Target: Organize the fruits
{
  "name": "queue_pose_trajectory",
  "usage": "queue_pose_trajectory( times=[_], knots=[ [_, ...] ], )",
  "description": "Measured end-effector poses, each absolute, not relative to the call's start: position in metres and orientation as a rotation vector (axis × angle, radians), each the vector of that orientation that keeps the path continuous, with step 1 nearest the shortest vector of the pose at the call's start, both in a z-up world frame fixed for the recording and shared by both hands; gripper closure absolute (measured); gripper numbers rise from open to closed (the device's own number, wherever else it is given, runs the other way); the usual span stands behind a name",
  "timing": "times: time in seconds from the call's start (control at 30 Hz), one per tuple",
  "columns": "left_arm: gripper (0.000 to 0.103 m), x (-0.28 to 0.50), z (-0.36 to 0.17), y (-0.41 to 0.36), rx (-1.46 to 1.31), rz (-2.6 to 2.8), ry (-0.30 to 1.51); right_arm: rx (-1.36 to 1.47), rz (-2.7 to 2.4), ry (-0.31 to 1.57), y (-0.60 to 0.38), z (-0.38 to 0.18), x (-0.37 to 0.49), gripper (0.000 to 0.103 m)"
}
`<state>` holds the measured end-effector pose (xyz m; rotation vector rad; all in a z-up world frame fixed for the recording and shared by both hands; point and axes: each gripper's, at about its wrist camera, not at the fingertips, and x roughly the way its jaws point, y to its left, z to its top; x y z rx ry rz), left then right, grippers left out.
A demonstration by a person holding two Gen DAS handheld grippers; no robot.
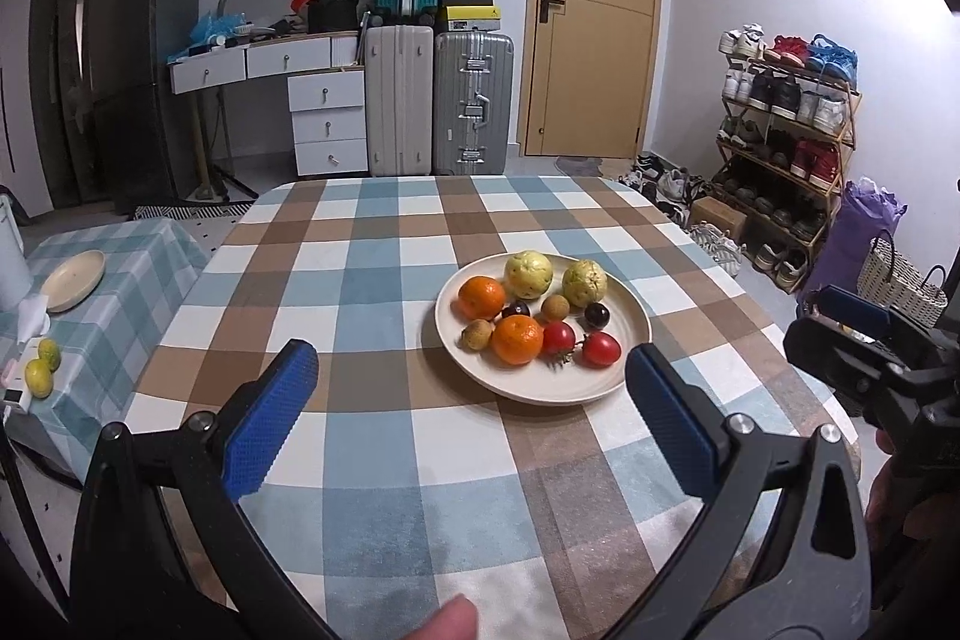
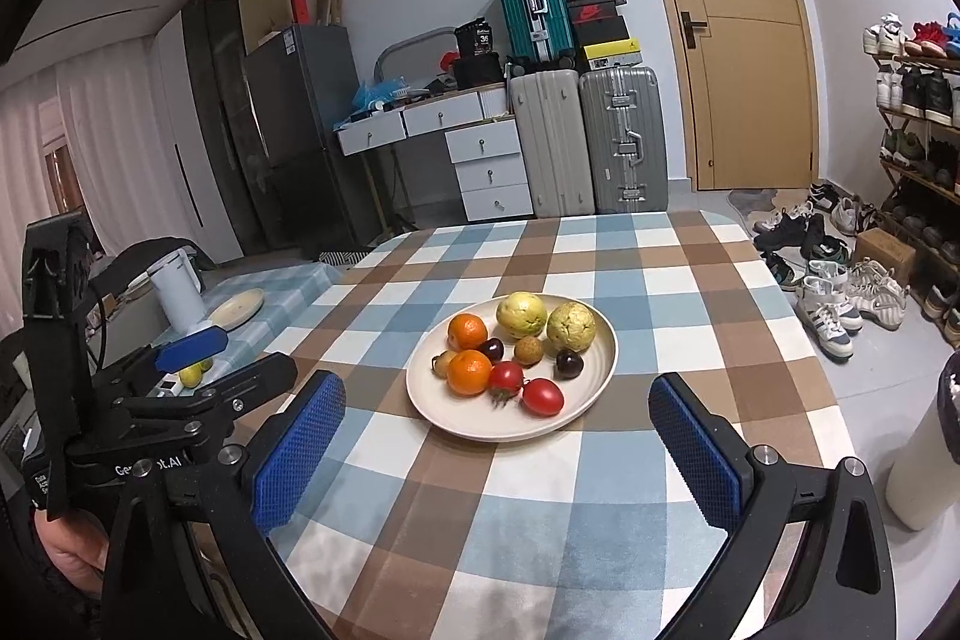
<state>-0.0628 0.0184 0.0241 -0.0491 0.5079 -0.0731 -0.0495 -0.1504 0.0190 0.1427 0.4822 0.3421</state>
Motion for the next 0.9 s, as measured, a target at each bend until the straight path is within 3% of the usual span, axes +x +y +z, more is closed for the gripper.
queue_pose_trajectory(
  times=[0.9],
  knots=[
    [0.001,-0.0606,0.015,0.0219,-0.071,-0.088,0.514,0.136,0.343,0.486,-0.1513,0.0184,-0.0507,0.0]
  ],
)
